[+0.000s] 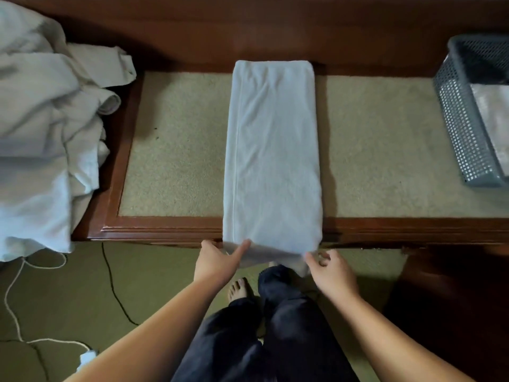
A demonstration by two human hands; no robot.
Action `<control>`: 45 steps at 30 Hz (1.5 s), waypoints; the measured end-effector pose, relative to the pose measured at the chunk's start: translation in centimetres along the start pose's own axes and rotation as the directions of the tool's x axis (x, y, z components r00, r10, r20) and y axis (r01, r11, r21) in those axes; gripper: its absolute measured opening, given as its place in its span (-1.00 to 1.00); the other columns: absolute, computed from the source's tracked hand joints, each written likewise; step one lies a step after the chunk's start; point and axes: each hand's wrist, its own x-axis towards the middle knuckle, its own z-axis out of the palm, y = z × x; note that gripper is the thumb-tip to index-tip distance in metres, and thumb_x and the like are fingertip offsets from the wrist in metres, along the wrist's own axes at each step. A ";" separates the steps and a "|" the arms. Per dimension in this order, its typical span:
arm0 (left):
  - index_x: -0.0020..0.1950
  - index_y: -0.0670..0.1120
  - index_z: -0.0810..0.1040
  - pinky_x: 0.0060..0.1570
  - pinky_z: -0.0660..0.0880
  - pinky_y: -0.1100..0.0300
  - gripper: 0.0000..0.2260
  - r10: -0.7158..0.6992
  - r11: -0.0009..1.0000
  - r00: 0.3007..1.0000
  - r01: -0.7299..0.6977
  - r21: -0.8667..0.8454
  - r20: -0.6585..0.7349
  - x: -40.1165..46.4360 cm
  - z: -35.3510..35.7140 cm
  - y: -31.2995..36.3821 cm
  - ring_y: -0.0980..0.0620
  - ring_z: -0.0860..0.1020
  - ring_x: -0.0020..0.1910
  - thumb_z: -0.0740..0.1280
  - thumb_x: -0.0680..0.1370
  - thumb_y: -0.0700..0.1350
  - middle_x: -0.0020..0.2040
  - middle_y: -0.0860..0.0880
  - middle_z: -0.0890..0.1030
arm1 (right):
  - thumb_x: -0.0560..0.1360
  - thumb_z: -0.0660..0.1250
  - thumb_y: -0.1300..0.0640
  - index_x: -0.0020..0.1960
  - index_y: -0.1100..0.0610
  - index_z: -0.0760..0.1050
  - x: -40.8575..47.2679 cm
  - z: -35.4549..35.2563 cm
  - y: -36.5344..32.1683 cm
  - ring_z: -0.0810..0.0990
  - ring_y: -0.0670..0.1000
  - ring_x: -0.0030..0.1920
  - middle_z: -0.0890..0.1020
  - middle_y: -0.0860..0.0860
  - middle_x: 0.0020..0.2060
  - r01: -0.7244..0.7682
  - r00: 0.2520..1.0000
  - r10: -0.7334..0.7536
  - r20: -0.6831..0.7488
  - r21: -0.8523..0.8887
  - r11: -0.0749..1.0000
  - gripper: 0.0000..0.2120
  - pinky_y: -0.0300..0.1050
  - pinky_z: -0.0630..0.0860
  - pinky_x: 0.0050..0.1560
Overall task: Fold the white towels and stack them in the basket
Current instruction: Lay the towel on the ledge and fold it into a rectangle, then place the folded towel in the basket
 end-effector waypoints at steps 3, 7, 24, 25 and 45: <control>0.54 -0.14 0.31 0.13 0.47 0.04 -0.07 -0.011 0.995 0.990 0.025 -0.098 0.140 0.4 -0.4 -0.4 -0.10 0.53 0.27 0.47 0.40 0.43 0.40 -0.09 0.51 | 0.59 0.37 -0.21 0.57 0.14 0.32 0.7 0.2 -0.2 0.52 0.15 0.39 0.53 0.12 0.42 -0.072 0.986 0.052 0.160 0.123 0.990 -0.31 -0.03 0.42 0.23; 0.18 -0.07 0.53 0.02 0.53 0.07 -0.56 0.096 0.993 0.967 -0.075 -0.097 0.237 0.1 -1.0 -1.2 0.02 0.59 0.05 0.48 0.53 0.23 0.15 -0.02 0.63 | 0.60 0.39 -0.10 0.41 0.10 0.48 1.1 0.3 0.1 0.60 0.12 0.25 0.63 0.09 0.29 -0.081 0.987 0.053 0.151 0.188 0.979 -0.53 0.06 0.52 0.26; 0.12 0.14 0.67 -0.18 0.54 0.09 -0.78 0.324 0.930 0.895 -0.242 -0.277 0.306 -6.6 -7.7 3.3 -0.01 0.65 -0.17 0.38 0.59 -0.16 -0.05 -0.18 0.71 | 0.58 0.47 0.09 -0.01 -0.09 0.68 -5.7 -7.9 -4.4 0.58 0.01 0.23 0.66 -0.02 0.15 0.034 0.970 -0.165 0.177 0.578 0.816 -0.92 -0.02 0.50 0.21; 0.06 0.06 0.72 -0.18 0.52 0.14 -0.82 0.331 0.934 0.882 -0.255 -0.251 0.335 -6.8 -8.2 3.8 0.03 0.63 -0.17 0.35 0.60 -0.16 -0.05 -0.11 0.72 | 0.57 0.48 0.09 -0.03 -0.09 0.71 -5.9 -8.7 -4.8 0.55 -0.07 0.26 0.65 -0.09 0.16 0.058 0.969 -0.183 0.169 0.561 0.826 -0.92 -0.06 0.48 0.25; 0.26 -0.03 0.61 0.19 0.61 0.05 -0.82 0.604 0.796 0.718 -0.533 -0.287 0.345 -3.4 -13.4 13.0 -0.03 0.65 0.10 0.39 0.66 -0.10 0.11 -0.08 0.68 | 0.51 0.35 0.50 0.32 0.22 0.58 1.8 -17.4 -11.9 0.63 0.15 0.25 0.64 0.23 0.23 0.062 0.817 -0.491 0.301 0.802 0.594 -0.57 0.09 0.53 0.34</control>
